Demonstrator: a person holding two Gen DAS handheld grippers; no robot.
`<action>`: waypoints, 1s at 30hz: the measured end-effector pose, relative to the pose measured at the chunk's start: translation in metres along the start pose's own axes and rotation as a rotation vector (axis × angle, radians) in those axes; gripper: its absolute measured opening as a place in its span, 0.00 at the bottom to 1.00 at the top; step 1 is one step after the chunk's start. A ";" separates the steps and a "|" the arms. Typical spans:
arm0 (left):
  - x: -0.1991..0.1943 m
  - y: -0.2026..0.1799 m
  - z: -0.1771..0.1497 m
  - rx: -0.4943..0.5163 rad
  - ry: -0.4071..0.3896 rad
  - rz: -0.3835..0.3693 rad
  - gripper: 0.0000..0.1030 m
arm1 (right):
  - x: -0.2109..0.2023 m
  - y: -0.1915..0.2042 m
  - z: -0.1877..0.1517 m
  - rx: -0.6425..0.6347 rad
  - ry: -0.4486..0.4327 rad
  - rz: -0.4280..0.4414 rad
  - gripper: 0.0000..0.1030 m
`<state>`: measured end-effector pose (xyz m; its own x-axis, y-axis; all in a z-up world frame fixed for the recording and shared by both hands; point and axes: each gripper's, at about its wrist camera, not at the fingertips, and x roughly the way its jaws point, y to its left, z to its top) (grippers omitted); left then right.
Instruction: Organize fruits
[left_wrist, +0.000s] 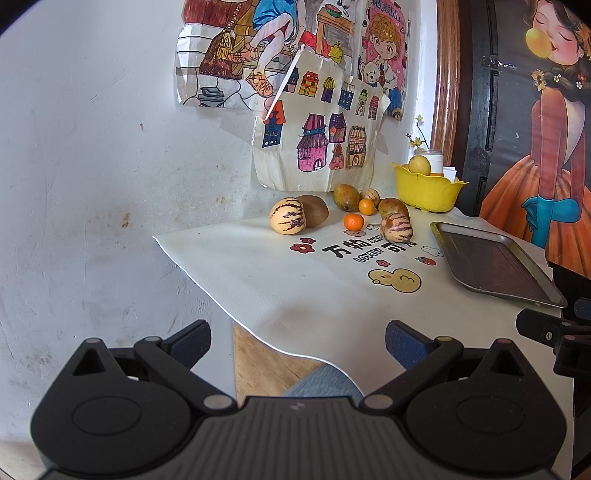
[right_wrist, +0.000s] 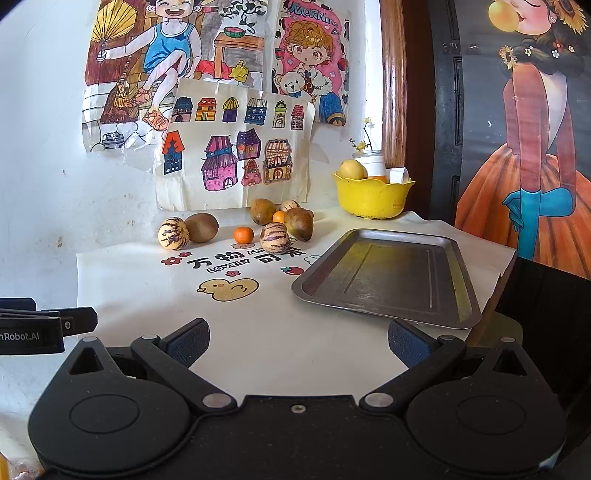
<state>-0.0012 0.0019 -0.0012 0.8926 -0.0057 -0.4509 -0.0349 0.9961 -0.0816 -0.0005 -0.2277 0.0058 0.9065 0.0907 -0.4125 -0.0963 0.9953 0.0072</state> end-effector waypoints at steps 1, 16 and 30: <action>0.000 0.000 0.000 0.000 0.000 0.000 1.00 | 0.001 -0.001 -0.001 0.000 0.000 0.000 1.00; 0.000 0.000 0.000 0.001 0.001 0.000 1.00 | 0.000 0.000 -0.001 0.000 0.001 -0.001 1.00; 0.007 -0.002 -0.010 0.001 0.009 0.003 1.00 | 0.003 -0.003 -0.003 -0.001 0.008 0.001 1.00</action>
<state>0.0005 -0.0010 -0.0127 0.8883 -0.0030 -0.4593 -0.0375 0.9962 -0.0791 0.0009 -0.2300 0.0023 0.9029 0.0916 -0.4199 -0.0977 0.9952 0.0071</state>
